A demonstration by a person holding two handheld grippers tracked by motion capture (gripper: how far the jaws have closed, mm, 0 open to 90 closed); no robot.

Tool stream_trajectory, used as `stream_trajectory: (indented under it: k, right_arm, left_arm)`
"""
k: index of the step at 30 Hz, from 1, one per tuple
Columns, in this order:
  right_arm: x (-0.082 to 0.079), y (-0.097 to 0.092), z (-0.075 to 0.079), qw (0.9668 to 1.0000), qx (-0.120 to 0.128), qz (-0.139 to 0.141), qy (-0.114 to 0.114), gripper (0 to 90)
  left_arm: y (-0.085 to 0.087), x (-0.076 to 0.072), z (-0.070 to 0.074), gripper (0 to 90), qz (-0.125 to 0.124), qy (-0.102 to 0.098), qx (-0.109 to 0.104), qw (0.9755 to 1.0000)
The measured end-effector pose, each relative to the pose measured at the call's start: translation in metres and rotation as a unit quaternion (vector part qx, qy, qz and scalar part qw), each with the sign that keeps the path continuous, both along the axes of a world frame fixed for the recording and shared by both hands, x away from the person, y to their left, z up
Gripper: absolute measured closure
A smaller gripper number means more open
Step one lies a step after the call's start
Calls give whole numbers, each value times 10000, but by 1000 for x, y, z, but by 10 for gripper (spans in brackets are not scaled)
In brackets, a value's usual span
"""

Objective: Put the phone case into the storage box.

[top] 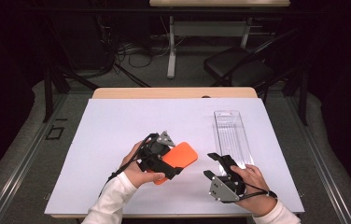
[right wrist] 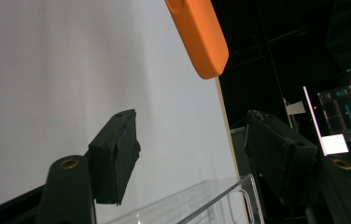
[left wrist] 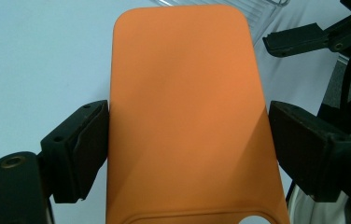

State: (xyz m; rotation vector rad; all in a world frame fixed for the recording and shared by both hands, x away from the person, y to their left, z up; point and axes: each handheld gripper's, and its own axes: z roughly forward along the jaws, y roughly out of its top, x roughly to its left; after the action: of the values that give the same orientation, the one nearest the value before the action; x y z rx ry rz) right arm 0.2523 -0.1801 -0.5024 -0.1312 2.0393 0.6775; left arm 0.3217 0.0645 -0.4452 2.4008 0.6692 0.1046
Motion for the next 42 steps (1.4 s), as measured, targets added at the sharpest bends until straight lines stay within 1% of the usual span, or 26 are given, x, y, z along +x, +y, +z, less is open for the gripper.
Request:
stream_trajectory:
  k: [2,3,4,5,8,9,10,11,12,13,16,18,20,22,24,25,27,28,30,32,34,35,37,38,40,42]
  right_arm:
    - [0,3,-2,9999,-106,-32,-87,362]
    - [0,3,-2,9999,-106,-32,-87,362]
    - [-1,4,-2,9998,-172,-31,-117,366]
    - [1,6,-4,9995,-195,123,-194,373]
    - [0,8,-4,9993,-251,181,-213,377]
    - [0,9,-4,9987,-300,264,-316,380]
    - [0,9,-4,9987,-300,264,-316,380]
    - [0,10,-4,9981,-321,352,-395,382]
    - [0,10,-4,9981,-321,352,-395,382]
    - [0,11,-3,9972,-367,416,-491,382]
    - [-1,13,-2,9975,-335,398,-480,381]
    - [-1,14,-2,9980,-304,298,-476,394]
    - [0,14,-2,9979,-304,316,-470,403]
    - [0,15,-4,9985,-270,291,-370,405]
    - [-1,15,-5,9987,-248,266,-370,408]
    - [0,16,-4,9979,-306,350,-450,410]
    - [-1,17,-6,9982,-280,306,-437,409]
    - [-2,18,-5,9976,-336,334,-510,415]
    - [-3,19,-6,9977,-301,335,-502,417]
    - [-4,21,-7,9970,-363,369,-576,429]
    - [-4,22,-8,9968,-335,405,-606,434]
    - [-5,22,-7,9961,-411,413,-660,442]
    - [-5,24,-8,9957,-402,459,-697,450]
    - [-5,24,-8,9952,-467,454,-727,451]
    - [-5,26,-10,9953,-404,498,-730,459]
    - [-6,27,-9,9937,-525,513,-844,467]
  left_arm:
    - [-1,0,-2,155,7,22,-7,10000]
    - [-1,0,-2,155,7,22,-7,10000]
    - [-2,0,-2,155,2,46,-14,10000]
    - [-2,0,-3,155,-22,50,5,10000]
    - [-3,1,-4,155,-23,50,-1,10000]
    - [-3,0,-4,155,-20,60,-1,10000]
    - [-3,0,-4,155,-20,69,-3,10000]
    - [-4,0,-5,155,-19,63,-8,10000]
    - [-4,0,-5,155,-27,79,-7,10000]
    - [-4,0,-5,155,-42,81,4,10000]
    - [-5,0,-5,155,-72,81,12,9999]
    - [-6,-1,-6,155,-99,96,10,9999]
    - [-7,-1,-6,155,-110,98,19,9999]
    - [-9,-2,-7,155,-124,121,16,9998]
    - [-9,-1,-8,155,-151,103,44,9998]
    - [-9,-1,-8,155,-147,121,46,9998]
    - [-10,-1,-9,155,-153,131,44,9998]
    - [-11,-2,-9,155,-159,131,45,9998]
    - [-12,-2,-9,155,-167,135,45,9998]
    - [-13,-3,-10,155,-171,136,42,9998]
    - [-14,-3,-10,155,-207,147,47,9997]
    - [-14,-4,-10,155,-199,143,37,9997]
    - [-16,-4,-10,155,-217,139,37,9997]
    - [-16,-5,-10,155,-227,143,37,9996]
    - [-18,-5,-10,155,-248,143,28,9996]
    - [-19,-6,-11,155,-254,156,15,9996]
